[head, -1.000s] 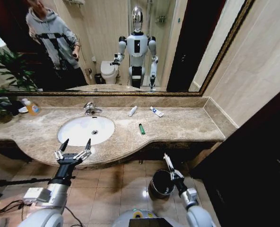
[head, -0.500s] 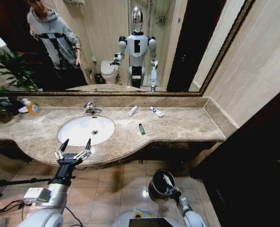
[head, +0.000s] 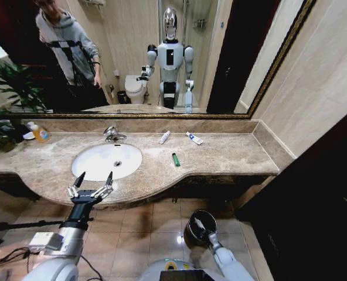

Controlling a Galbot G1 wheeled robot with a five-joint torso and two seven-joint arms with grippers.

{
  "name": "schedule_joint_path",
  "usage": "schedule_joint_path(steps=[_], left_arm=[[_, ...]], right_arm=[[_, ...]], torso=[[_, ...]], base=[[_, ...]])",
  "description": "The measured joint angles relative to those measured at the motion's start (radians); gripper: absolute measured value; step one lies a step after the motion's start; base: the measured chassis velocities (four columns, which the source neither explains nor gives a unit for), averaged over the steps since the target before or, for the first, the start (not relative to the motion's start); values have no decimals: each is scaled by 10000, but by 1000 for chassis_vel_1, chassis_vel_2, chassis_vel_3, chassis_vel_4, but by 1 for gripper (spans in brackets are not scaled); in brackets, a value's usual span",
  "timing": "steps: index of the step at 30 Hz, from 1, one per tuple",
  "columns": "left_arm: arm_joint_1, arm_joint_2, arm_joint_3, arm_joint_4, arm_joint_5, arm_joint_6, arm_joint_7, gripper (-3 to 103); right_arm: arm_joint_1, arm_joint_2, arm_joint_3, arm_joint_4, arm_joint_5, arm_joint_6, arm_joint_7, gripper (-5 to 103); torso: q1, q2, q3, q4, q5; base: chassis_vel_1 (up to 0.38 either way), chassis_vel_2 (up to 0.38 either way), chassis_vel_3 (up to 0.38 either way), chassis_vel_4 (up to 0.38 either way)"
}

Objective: Pick up the trash from the sink and place it in the trash bin.

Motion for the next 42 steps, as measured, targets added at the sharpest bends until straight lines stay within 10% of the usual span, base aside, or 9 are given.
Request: schedule_joint_path(steps=[11,34,42], left_arm=[[0,0,0,0,0,0,0,100],[0,0,0,0,0,0,0,100],[0,0,0,0,0,1,0,100]], right_arm=[[440,-1,96,-820,-369,16,270,5],[-105,100,189,61,-290,-287,339,96],[-350,67,227,523,-290,-380,354,100]], torso=[[0,0,-1,0,0],[-1,0,-1,-1,1],[-1,1,-1,-1,0]], base=[[0,0,0,0],[0,0,0,0],[0,0,0,0]])
